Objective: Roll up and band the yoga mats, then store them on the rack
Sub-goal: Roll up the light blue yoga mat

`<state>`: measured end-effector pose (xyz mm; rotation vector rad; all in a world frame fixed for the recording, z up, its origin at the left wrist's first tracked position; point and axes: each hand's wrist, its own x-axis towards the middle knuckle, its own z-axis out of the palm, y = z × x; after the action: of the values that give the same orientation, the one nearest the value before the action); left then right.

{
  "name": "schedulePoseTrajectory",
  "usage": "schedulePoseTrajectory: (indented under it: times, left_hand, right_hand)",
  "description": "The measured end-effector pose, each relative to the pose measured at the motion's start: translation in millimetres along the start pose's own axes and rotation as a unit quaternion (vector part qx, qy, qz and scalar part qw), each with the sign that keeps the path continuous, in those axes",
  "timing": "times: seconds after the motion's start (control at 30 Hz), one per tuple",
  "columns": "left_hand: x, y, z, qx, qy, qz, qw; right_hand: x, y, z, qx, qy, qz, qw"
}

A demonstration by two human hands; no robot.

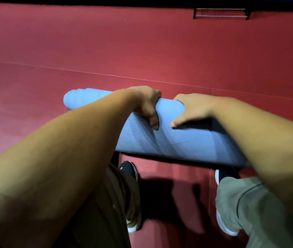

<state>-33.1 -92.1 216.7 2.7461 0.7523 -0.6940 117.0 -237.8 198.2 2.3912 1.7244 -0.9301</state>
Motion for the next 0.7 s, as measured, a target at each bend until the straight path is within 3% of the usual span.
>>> schedulePoseTrajectory:
  times: [0.17, 0.33, 0.53, 0.7]
  left_hand:
    - [-3, -11, -4, -0.081, -0.037, -0.022, 0.996]
    - [-1, -6, -5, -0.053, -0.026, -0.004, 0.998]
    - [-2, 9, 7, 0.102, 0.051, 0.038, 0.993]
    - [-1, 8, -1, 0.048, 0.048, 0.037, 0.997]
  right_hand:
    - [1, -11, 5, -0.090, 0.065, 0.000, 0.994]
    - [0, -6, -4, -0.046, 0.042, 0.008, 0.998]
    - [-7, 5, -12, 0.036, 0.016, 0.020, 0.999]
    - [-5, 4, -11, 0.038, 0.006, 0.006, 0.999]
